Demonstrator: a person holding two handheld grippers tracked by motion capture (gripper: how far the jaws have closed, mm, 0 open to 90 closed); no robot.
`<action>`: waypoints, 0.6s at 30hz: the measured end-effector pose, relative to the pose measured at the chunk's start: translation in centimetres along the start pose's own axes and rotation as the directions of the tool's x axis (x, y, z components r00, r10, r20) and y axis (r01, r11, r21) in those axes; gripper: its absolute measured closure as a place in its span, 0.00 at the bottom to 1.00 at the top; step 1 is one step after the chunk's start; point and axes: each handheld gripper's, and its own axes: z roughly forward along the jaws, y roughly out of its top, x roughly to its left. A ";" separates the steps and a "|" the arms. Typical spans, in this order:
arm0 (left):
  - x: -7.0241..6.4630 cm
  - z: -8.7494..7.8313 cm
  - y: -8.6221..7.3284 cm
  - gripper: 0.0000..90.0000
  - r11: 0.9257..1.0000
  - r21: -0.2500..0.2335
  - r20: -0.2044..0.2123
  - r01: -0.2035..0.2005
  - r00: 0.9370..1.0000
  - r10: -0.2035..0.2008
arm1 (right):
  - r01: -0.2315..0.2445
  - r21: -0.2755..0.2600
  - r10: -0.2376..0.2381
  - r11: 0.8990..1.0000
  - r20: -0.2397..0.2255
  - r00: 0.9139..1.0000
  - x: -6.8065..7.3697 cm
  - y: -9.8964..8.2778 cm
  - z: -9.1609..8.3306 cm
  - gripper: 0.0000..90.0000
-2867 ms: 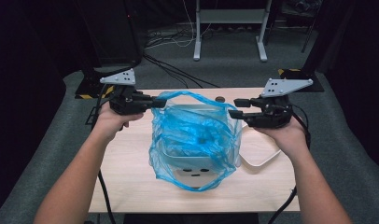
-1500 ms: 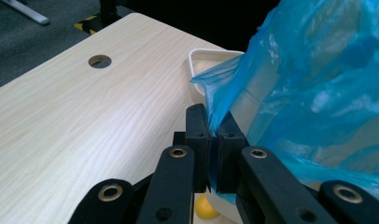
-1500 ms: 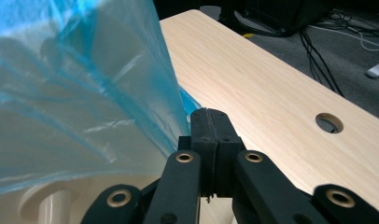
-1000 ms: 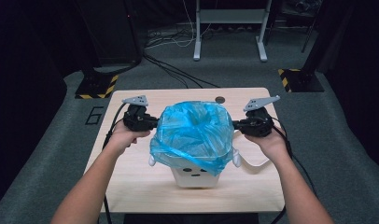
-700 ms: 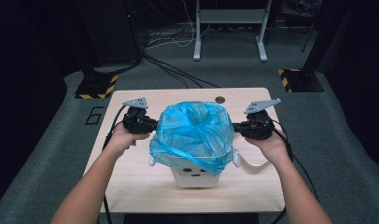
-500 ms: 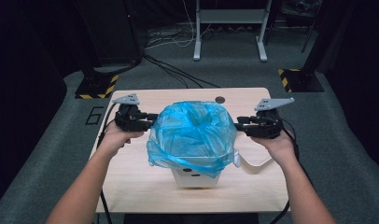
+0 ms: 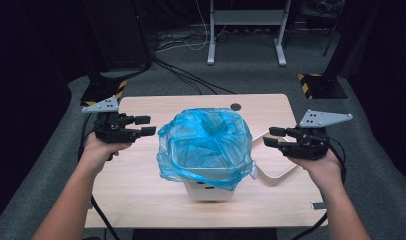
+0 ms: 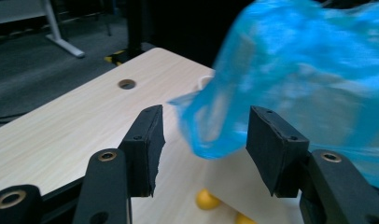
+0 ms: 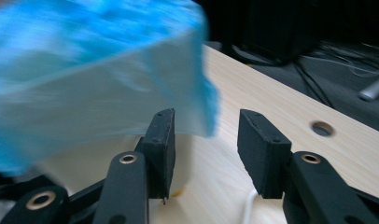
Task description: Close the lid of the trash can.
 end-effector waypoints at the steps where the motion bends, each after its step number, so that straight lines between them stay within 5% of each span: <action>1: -0.6 -0.1 -0.1 0.50 1.000 0.000 0.020 -0.006 1.000 0.006 | 0.013 -0.004 -0.013 1.000 -0.024 1.000 0.6 0.1 -0.2 0.61; 4: -1.7 -0.1 -0.2 0.48 1.000 0.002 0.058 -0.024 0.998 0.023 | 0.033 -0.014 -0.034 0.999 -0.075 0.997 1.8 0.3 -0.5 0.59; 7: -3.9 0.2 -0.2 0.47 0.997 0.017 0.111 -0.074 0.991 0.072 | 0.049 -0.032 -0.054 0.998 -0.172 0.984 3.6 0.5 -0.8 0.56; 13: -5.9 0.2 -0.2 0.46 0.994 0.006 0.174 -0.107 0.979 0.105 | 0.083 -0.018 -0.085 0.996 -0.228 0.970 5.5 0.5 -0.2 0.53; 18: -6.9 0.6 -0.4 0.47 0.991 0.015 0.200 -0.130 0.972 0.125 | 0.083 0.003 -0.080 0.997 -0.237 0.968 6.0 0.2 0.4 0.54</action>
